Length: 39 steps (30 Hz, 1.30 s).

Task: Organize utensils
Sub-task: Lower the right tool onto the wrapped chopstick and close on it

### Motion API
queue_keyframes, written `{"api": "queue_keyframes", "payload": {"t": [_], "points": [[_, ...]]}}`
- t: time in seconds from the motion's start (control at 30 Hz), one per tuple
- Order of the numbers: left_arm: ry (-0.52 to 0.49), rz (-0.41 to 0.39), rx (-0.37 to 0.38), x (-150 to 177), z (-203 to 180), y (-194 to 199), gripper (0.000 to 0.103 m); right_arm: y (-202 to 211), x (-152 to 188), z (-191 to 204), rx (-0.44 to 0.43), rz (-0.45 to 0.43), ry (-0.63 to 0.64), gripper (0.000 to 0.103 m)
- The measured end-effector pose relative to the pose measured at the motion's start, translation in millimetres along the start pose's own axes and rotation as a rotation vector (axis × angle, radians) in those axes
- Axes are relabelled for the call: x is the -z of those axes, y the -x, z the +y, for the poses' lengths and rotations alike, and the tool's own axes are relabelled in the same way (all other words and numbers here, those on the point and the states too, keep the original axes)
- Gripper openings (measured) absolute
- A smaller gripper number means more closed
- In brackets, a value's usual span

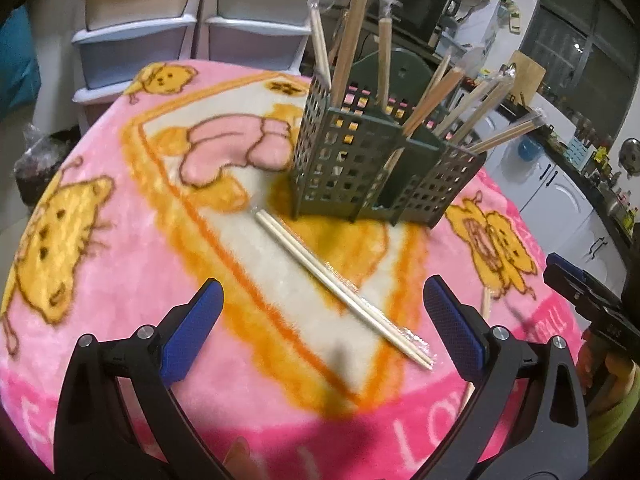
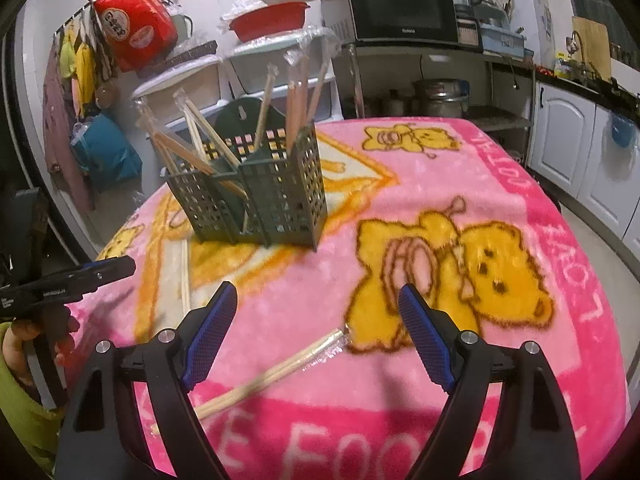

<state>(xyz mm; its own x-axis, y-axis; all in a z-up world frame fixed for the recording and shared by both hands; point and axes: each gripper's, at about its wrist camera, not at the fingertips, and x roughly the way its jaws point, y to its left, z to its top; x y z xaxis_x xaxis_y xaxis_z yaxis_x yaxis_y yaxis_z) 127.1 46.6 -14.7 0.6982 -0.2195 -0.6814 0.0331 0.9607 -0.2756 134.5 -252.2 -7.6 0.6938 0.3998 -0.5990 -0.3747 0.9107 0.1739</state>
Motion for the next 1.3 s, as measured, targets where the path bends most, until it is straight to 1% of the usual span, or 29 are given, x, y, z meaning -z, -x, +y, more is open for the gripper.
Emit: {"api": "queue_keyframes", "payload": {"t": [0.17, 0.23, 0.37, 0.53, 0.57, 0.6, 0.7, 0.77, 0.83, 0.9, 0.97, 1.0, 1.07, 1.13, 1.17, 1.2, 1.27, 1.3], "points": [[-0.006, 0.014, -0.032, -4.3, 4.2, -13.0, 0.092, -11.7, 5.3, -7.5, 0.013, 0.049, -0.019, 0.08], [-0.008, 0.025, -0.04, -9.4, 6.9, -19.3, 0.092, -15.6, 6.8, -10.2, 0.015, 0.066, -0.028, 0.08], [-0.02, 0.022, -0.078, -19.9, 12.4, -28.8, 0.092, -26.4, 12.6, -15.0, 0.021, 0.107, -0.038, 0.08], [0.001, 0.025, -0.094, -31.0, 24.1, -41.7, 0.092, -41.6, 18.5, -20.9, 0.025, 0.157, -0.064, 0.08], [0.008, 0.027, -0.097, -33.3, 26.4, -44.6, 0.092, -44.3, 19.5, -21.5, 0.02, 0.164, -0.067, 0.078], [0.012, 0.028, -0.097, -34.7, 27.4, -46.2, 0.089, -46.0, 19.9, -21.0, 0.019, 0.168, -0.067, 0.077], [0.017, 0.03, -0.108, -40.3, 31.3, -53.6, 0.083, -53.2, 21.3, -19.6, 0.004, 0.185, -0.065, 0.07], [0.023, 0.03, -0.116, -42.1, 33.4, -57.3, 0.079, -59.3, 22.5, -18.1, -0.006, 0.199, -0.065, 0.063], [0.037, 0.031, -0.118, -44.5, 37.6, -61.4, 0.074, -64.5, 24.1, -17.0, -0.009, 0.211, -0.065, 0.059], [0.043, 0.033, -0.121, -46.5, 40.6, -64.5, 0.074, -67.1, 25.0, -16.5, -0.002, 0.213, -0.068, 0.057], [0.052, 0.036, -0.122, -48.5, 44.0, -67.7, 0.071, -68.5, 24.7, -17.2, 0.01, 0.207, -0.074, 0.046], [0.054, 0.04, -0.123, -49.3, 45.6, -70.0, 0.067, -68.8, 24.8, -17.5, 0.018, 0.205, -0.074, 0.042], [0.062, 0.047, -0.129, -50.7, 48.8, -74.0, 0.066, -69.2, 24.6, -17.9, 0.023, 0.199, -0.069, 0.024], [0.074, 0.054, -0.128, -51.9, 52.5, -77.9, 0.062, -69.4, 25.1, -17.9, 0.006, 0.199, -0.07, 0.019], [0.077, 0.057, -0.127, -52.4, 53.3, -79.5, 0.061, -69.4, 25.2, -17.3, 0.005, 0.196, -0.067, 0.013], [0.08, 0.06, -0.125, -52.8, 54.3, -81.1, 0.06, -69.0, 25.0, -16.9, 0.0, 0.191, -0.067, 0.009], [0.083, 0.06, -0.118, -54.9, 55.6, -83.1, 0.057, -67.3, 23.8, -17.6, -0.025, 0.175, -0.074, 0.006], [0.082, 0.059, -0.118, -55.4, 55.2, -83.1, 0.053, -65.9, 23.4, -17.7, -0.031, 0.169, -0.078, 0.006]]}}
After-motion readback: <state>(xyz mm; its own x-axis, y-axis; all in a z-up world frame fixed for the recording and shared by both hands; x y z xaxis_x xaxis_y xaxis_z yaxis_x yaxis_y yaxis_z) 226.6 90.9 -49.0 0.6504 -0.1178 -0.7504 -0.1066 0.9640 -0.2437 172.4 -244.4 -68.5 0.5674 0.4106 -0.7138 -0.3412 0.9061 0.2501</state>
